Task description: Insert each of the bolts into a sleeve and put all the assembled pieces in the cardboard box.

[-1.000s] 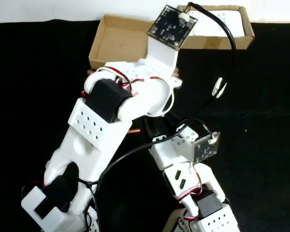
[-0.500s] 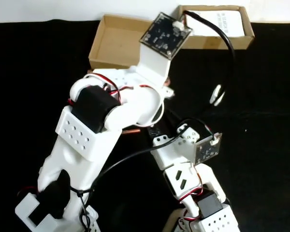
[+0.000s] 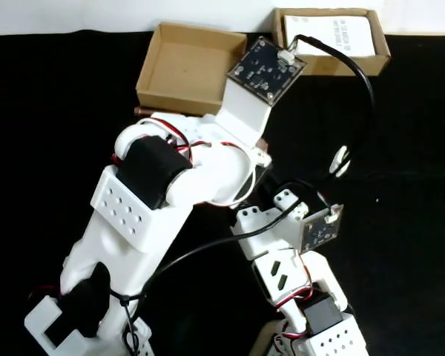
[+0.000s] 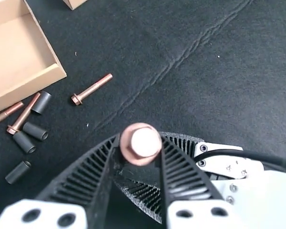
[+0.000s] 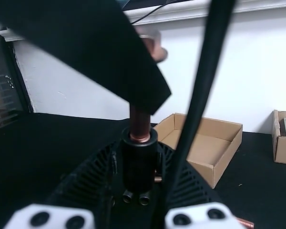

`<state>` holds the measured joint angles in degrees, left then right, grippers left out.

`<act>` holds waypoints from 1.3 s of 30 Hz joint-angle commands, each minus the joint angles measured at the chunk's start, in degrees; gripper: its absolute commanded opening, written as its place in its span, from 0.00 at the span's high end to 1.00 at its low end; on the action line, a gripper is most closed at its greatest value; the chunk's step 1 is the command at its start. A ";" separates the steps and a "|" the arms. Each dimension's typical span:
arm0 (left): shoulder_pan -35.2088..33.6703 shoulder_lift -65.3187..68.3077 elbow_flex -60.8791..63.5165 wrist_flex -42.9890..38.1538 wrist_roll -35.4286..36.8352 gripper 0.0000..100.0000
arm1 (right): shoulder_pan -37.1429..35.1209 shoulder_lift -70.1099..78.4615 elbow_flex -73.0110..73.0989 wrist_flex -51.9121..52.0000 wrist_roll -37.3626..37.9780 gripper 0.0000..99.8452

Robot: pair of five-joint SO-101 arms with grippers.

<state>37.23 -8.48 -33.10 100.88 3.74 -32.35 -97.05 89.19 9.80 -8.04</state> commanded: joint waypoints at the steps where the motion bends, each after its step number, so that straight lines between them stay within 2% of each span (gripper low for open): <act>1: -0.22 -0.22 0.04 0.00 0.09 0.85 | 0.22 -1.01 -3.30 -0.13 2.02 0.98; 8: -1.19 -0.31 4.53 0.00 1.58 0.81 | 0.22 -0.66 -3.30 -0.13 2.29 0.98; 11: -4.00 -0.22 4.26 -0.09 5.27 0.78 | 0.22 -0.66 -3.30 -0.31 2.29 0.98; 20: -12.70 -3.21 2.68 -0.09 5.36 0.78 | 0.57 -0.40 -3.65 -1.80 2.37 0.99; 23: -16.84 -5.32 1.27 -0.18 5.27 0.83 | 4.00 1.27 -3.74 -7.96 2.37 0.99; 29: -26.24 -11.21 1.36 -0.18 4.84 0.93 | 7.60 20.09 -14.46 -15.60 2.11 0.99; 36: -33.10 -20.53 1.71 0.00 -4.66 0.97 | 7.69 48.31 -32.75 -22.99 2.37 0.99; 39: -36.26 -24.66 5.93 0.00 -6.68 0.97 | 8.04 61.14 -38.99 -26.33 2.20 0.99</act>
<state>3.56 -29.41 -29.58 100.88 -1.27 -25.32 -47.30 58.86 -12.62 -6.20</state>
